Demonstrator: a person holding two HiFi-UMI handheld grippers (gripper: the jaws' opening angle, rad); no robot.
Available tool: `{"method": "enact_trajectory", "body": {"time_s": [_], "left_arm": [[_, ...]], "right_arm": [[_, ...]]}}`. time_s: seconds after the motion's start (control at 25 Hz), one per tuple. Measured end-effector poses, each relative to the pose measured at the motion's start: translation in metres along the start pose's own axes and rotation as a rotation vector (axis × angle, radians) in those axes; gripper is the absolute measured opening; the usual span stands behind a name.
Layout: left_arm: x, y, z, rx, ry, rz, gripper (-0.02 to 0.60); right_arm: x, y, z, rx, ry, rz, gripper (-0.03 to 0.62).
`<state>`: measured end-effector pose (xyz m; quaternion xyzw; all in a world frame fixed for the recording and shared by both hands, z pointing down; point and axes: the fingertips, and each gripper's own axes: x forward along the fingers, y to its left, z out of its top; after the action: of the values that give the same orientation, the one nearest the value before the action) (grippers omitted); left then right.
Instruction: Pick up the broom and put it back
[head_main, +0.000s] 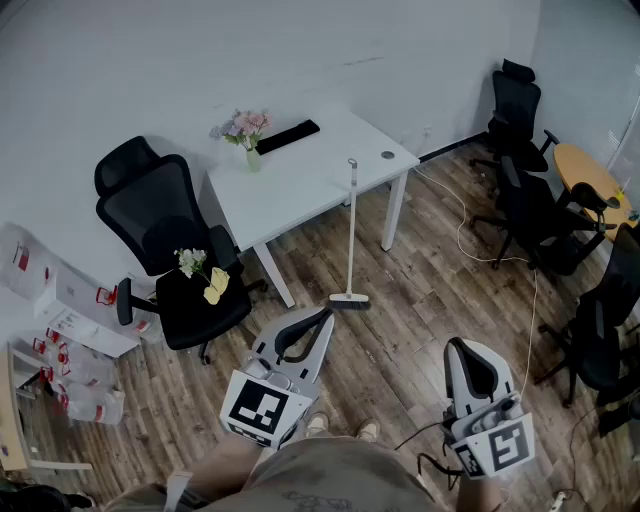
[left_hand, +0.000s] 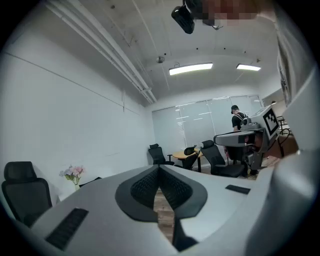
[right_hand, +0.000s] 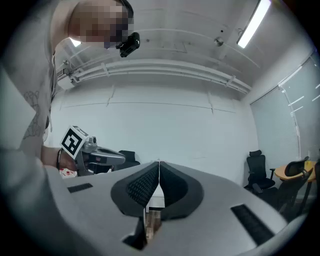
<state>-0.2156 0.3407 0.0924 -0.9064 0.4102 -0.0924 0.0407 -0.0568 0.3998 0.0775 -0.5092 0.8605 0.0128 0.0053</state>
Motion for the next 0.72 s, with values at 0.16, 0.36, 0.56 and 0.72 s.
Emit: {"method": "enact_trajectory", "body": {"time_s": [0.16, 0.36, 0.56, 0.72], "left_arm": [[0.007, -0.001, 0.004, -0.017, -0.009, 0.018, 0.017], [0.014, -0.017, 0.018, -0.022, -0.059, 0.025, 0.017], [0.023, -0.034, 0.02, -0.026, -0.061, 0.019, 0.017], [0.025, -0.047, 0.024, -0.027, -0.069, 0.02, 0.017]], "right_arm": [[-0.004, -0.012, -0.002, 0.007, 0.004, -0.008, 0.031], [-0.01, -0.022, -0.006, 0.01, 0.006, 0.001, 0.031], [-0.021, -0.035, -0.012, 0.019, 0.007, 0.019, 0.031], [-0.032, -0.051, -0.008, 0.03, -0.047, 0.007, 0.031]]}}
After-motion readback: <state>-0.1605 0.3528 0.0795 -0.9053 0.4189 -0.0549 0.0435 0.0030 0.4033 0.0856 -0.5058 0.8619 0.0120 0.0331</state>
